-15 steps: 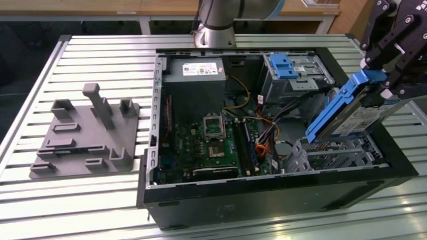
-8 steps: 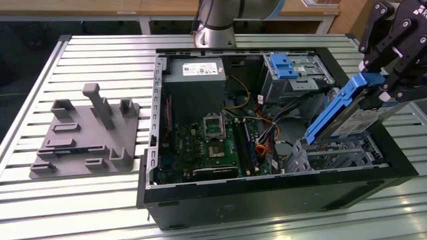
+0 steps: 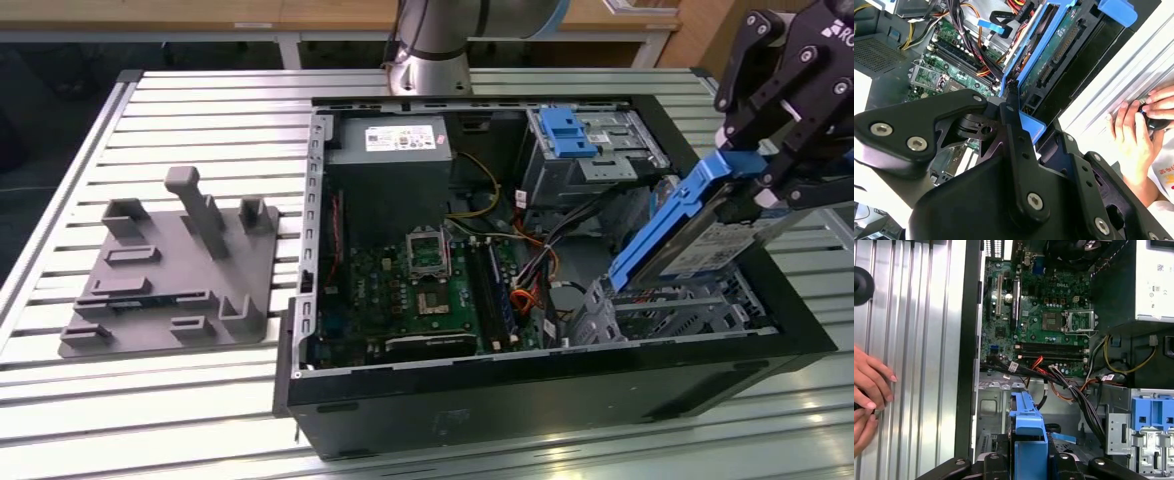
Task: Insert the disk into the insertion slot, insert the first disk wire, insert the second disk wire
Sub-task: 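Insert the disk into the insertion slot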
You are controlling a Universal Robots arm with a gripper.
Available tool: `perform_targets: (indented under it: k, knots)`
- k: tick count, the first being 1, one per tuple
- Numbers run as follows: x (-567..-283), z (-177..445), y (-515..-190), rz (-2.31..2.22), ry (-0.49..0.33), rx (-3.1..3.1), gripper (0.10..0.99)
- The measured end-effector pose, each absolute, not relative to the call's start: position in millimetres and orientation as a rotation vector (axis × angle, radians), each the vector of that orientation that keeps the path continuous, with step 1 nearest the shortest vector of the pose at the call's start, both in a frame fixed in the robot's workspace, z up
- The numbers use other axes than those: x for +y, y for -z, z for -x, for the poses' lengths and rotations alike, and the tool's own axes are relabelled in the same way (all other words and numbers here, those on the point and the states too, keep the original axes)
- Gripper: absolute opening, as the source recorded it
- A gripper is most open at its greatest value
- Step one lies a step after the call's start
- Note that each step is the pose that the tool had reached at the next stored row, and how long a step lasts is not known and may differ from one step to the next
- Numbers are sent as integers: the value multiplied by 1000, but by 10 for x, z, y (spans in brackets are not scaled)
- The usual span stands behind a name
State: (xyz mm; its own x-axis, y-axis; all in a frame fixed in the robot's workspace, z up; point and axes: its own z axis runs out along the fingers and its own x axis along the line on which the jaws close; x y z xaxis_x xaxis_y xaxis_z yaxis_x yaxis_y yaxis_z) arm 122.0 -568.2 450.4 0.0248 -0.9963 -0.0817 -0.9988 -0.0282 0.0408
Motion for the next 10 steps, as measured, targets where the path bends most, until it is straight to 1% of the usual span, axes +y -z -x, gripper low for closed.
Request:
perform_targets:
  k: [10]
  knots:
    - [-5714,-1220,-4453,2229,-136,2170,365]
